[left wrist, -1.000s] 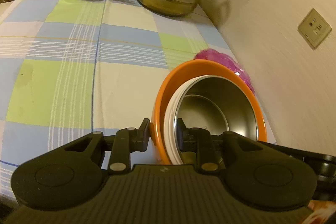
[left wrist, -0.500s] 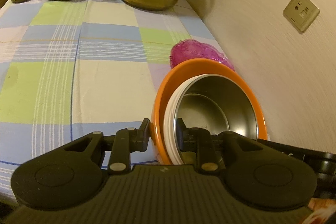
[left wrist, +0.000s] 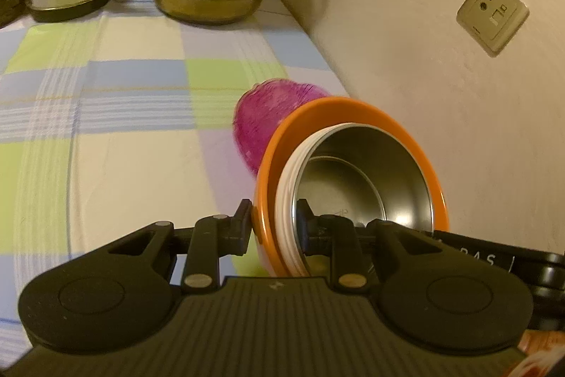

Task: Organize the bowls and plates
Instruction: 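Lift the orange bowl stack and carry it toward the pink dishes, then lower the orange bowl stack onto the stacked pink dishes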

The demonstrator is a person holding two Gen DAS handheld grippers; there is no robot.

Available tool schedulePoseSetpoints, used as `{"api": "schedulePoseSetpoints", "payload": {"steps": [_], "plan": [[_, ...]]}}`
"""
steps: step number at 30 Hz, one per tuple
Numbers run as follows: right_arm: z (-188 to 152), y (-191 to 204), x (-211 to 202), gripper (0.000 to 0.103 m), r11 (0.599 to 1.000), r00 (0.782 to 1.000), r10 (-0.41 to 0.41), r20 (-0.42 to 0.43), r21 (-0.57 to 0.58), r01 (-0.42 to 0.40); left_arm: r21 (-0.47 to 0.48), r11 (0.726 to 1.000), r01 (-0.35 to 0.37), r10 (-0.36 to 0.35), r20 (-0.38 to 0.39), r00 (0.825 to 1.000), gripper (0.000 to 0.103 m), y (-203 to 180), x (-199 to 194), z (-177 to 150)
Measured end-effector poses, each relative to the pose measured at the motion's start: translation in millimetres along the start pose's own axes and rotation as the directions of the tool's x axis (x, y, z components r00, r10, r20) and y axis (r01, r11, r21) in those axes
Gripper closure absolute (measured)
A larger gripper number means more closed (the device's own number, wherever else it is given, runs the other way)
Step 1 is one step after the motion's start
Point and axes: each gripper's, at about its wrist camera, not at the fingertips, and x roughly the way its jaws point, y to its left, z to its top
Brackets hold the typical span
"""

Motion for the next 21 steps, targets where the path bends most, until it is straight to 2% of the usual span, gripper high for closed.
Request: {"api": "schedulePoseSetpoints", "payload": {"steps": [10,21], "plan": [[47,-9,20,0.076,1.0,1.0,-0.007,0.016,-0.008,0.007,-0.003,1.0,0.017,-0.017,0.004,1.0,0.08,-11,35,38],[84,-18,55,0.076,1.0,1.0,-0.017,-0.007,-0.009,0.017,-0.013,1.0,0.013,-0.013,-0.023,1.0,0.08,-11,75,71]]}}
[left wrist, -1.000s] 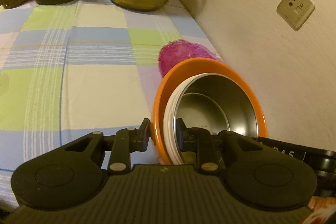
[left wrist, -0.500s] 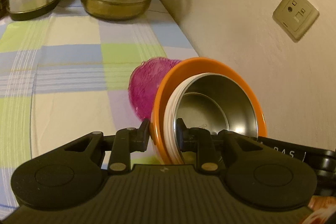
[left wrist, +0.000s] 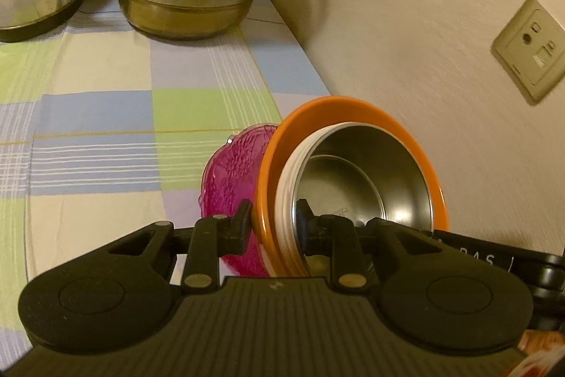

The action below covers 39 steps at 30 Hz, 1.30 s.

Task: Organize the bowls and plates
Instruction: 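Lower the orange bowl stack onto the stacked pink dishes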

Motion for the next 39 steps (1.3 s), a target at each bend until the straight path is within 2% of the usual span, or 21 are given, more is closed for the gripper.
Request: {"api": "schedulePoseSetpoints", "payload": {"steps": [11,21,39], "plan": [[25,-11,36,0.076,1.0,0.999,-0.025,-0.041,0.007,0.025,-0.045,0.999,-0.009,0.007,-0.044,0.999,0.08,7,35,12],[26,-19,61,0.076,0.999,0.997,-0.038,-0.074,0.011,0.039,-0.078,0.997,-0.017,0.011,-0.077,0.997,0.08,15,53,9],[25,-20,74,0.076,0.999,0.995,-0.049,-0.084,-0.004,0.049,-0.098,0.995,-0.02,0.012,-0.077,0.997,0.08,16,52,11]]}}
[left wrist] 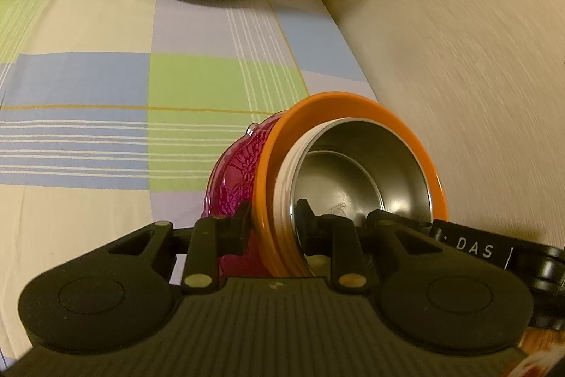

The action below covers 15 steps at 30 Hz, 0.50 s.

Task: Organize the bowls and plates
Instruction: 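Lower the orange bowl stack onto the stacked pink dishes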

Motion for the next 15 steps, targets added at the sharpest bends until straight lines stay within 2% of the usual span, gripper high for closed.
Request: {"api": "schedulePoseSetpoints", "payload": {"steps": [15], "plan": [[6.5,-1.0,5.3,0.076,1.0,1.0,0.005,-0.03,0.024,-0.005,-0.016,1.0,-0.011,0.011,-0.019,1.0,0.08,-2.3,2.1,5.1]]}}
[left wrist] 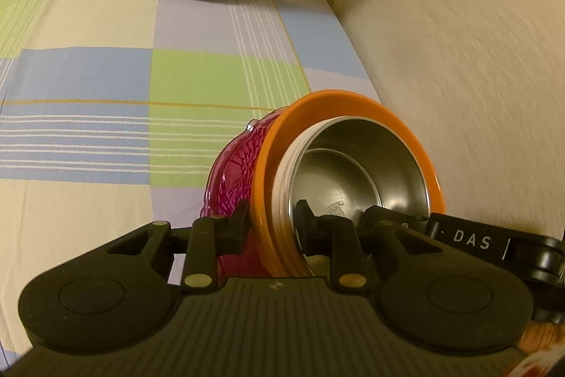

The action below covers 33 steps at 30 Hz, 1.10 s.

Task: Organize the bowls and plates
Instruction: 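Lower the orange bowl stack onto the stacked pink dishes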

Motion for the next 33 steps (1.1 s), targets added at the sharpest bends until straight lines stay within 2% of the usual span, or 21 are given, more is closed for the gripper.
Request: {"api": "schedulePoseSetpoints", "payload": {"steps": [7,13,15,17,19,28,33], "plan": [[2,2,1,0.076,1.0,1.0,-0.011,-0.018,-0.004,0.011,-0.016,1.0,-0.001,0.001,-0.014,1.0,0.08,2,1,2],[0,-2,0,0.075,1.0,1.0,0.003,0.004,0.02,-0.003,-0.02,1.0,0.003,-0.003,0.0,1.0,0.077,4,1,-1],[-2,-2,-3,0.074,1.0,1.0,0.004,0.016,0.014,-0.005,-0.017,1.0,0.003,-0.002,0.025,1.0,0.072,4,-3,-3],[-4,0,-7,0.059,1.0,0.999,0.01,0.036,0.003,-0.01,-0.006,1.0,-0.005,0.005,0.042,0.999,0.072,3,-6,-4],[-5,2,-12,0.051,1.0,0.998,0.021,0.054,0.0,-0.021,-0.01,1.0,-0.003,0.003,0.053,0.999,0.07,3,-10,-5],[-13,4,-39,0.049,0.999,0.991,0.032,0.131,0.01,-0.034,-0.018,1.0,0.01,-0.007,0.149,0.989,0.061,4,-40,-9],[-22,3,-57,0.048,0.999,0.983,0.036,0.178,0.014,-0.04,-0.018,0.999,0.033,-0.028,0.213,0.977,0.051,8,-61,-18]]}}
